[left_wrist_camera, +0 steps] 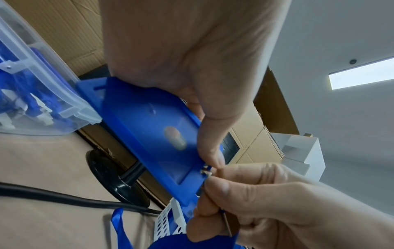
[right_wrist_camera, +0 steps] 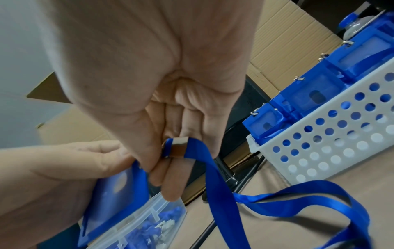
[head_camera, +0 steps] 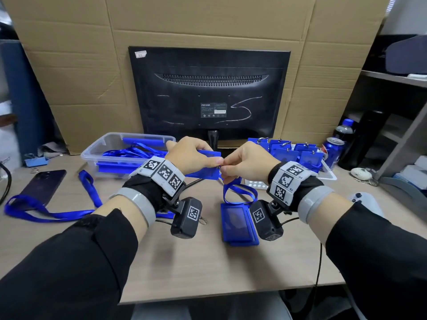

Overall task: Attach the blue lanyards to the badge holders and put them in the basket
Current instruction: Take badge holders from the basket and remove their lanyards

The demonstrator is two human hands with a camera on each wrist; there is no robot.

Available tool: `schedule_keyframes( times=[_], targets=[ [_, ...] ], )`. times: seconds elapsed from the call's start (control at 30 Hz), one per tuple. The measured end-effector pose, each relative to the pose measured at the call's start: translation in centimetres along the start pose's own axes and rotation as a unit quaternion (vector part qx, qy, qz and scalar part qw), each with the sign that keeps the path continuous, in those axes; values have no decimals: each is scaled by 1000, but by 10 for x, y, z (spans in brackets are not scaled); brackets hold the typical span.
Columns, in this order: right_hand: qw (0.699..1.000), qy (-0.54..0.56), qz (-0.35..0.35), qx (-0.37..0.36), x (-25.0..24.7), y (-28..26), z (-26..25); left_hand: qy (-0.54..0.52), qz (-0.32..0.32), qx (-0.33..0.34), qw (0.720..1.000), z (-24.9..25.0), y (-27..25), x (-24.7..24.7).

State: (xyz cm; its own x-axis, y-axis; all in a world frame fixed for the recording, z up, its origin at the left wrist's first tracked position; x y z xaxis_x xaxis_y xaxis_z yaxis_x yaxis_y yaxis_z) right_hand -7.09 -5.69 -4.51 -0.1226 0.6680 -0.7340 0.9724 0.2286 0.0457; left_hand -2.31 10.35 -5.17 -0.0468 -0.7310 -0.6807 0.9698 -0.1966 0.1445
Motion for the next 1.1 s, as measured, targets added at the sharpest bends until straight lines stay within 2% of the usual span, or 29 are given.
schedule_keyframes(
  times=[0.23,0.47,0.53,0.67,0.77,0.97,1.03,1.1],
  targets=[
    [1000,-23,-2,18,3,1,2,50,5,-28,998,-3,2,5],
    [999,-44,-2,6,-1,2,5,-8,-16,-31,999,1,-3,15],
    [999,-26,30,14,-7,3,12,-33,-25,-22,999,-2,0,19],
    [983,42,166,60,-37,1,41,-67,-25,-26,997,-9,0,19],
    [966,42,243,73,-54,-3,52,-142,-78,-73,984,-10,-9,33],
    [951,64,296,59,-67,-10,54,-221,-188,-191,938,-14,-35,76],
    [949,65,302,63,-68,-11,56,-250,-196,-224,921,-18,-44,90],
    [949,73,299,65,-68,-13,59,-247,-205,-236,917,-24,-48,104]
  ],
)
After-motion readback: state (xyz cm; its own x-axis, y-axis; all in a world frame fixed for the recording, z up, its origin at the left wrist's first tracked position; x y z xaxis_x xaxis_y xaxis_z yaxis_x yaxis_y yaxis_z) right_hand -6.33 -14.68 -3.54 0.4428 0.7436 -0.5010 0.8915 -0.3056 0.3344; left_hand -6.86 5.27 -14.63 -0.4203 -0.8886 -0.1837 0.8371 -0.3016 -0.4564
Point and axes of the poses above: each hand's wrist, its own y-axis towards the middle knuckle, its own x-axis out of the palm, z = x × y, the point moved 9 cm from there along y, towards the middle knuckle, and after that the axes turned 1 degree about z, right-handed, at the moved point
